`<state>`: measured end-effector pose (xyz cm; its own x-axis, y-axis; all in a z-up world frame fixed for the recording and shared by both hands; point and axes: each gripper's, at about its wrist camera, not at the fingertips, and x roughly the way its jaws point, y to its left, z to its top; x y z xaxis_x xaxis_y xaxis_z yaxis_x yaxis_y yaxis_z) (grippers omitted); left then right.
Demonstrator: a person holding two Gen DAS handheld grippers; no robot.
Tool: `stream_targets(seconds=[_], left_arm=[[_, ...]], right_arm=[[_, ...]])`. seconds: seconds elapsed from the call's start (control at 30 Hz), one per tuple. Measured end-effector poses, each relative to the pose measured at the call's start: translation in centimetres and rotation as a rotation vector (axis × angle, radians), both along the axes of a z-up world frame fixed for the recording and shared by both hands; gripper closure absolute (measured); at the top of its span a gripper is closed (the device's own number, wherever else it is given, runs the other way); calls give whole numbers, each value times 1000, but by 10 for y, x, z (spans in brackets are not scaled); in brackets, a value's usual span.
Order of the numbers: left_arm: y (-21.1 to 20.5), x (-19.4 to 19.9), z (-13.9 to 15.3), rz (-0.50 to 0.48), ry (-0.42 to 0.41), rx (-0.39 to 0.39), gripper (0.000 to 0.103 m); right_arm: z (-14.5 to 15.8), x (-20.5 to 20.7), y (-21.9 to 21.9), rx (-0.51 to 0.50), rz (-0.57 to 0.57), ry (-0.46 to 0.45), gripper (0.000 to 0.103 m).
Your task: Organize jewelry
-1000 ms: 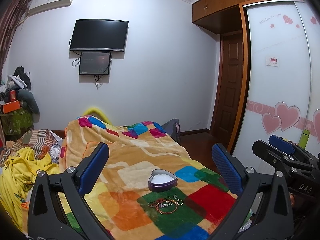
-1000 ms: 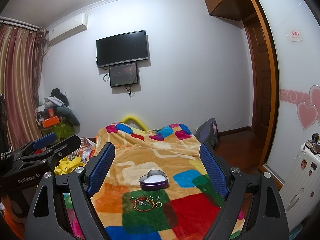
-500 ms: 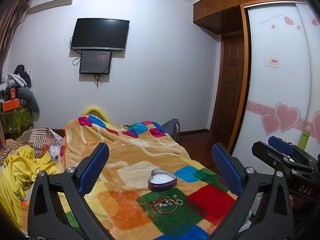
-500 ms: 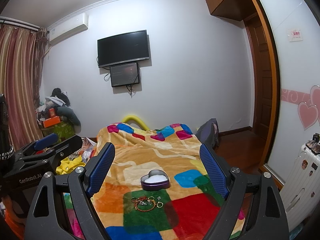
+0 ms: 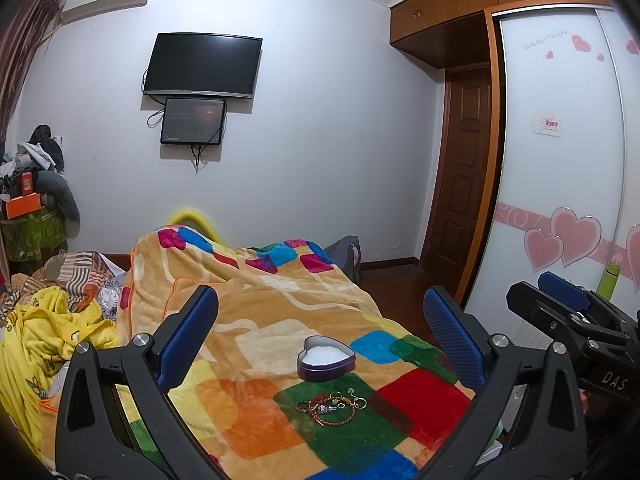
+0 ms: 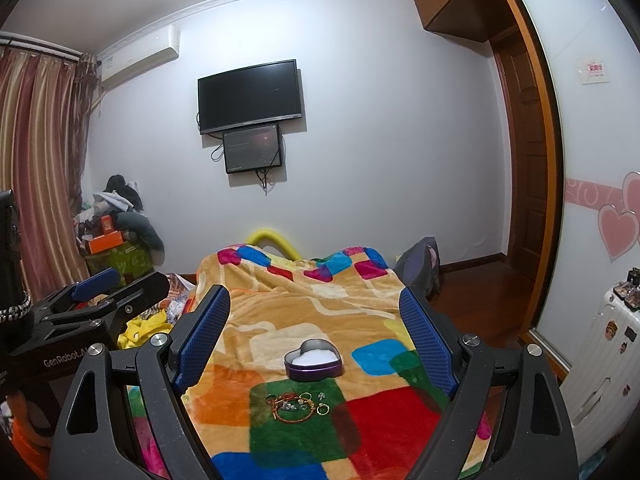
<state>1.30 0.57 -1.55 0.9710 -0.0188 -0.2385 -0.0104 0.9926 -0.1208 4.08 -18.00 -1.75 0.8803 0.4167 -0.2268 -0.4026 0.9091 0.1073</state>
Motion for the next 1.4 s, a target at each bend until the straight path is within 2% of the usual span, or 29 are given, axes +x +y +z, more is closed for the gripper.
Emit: stream_targets(seconds=[0.53, 0.73, 0.93, 1.03, 1.3, 1.4], left_arm=[[5, 10, -6, 3, 28, -10, 0], [14, 28, -23, 16, 88, -30, 0], [31, 57, -55, 75, 188, -33, 0], [38, 71, -74, 81, 248, -40, 4], [56, 109, -139, 56, 457, -95, 27], [56, 120, -158, 28, 519, -105, 36]], right_arm=[[-4, 5, 2, -6, 0, 22, 19], [-17, 21, 4, -26, -7, 71, 19], [-45, 45, 3, -60, -28, 163, 19], [-65, 62, 3, -89, -43, 229, 19], [-107, 92, 6, -155, -34, 366, 19], [-120, 101, 8, -167, -19, 408, 25]])
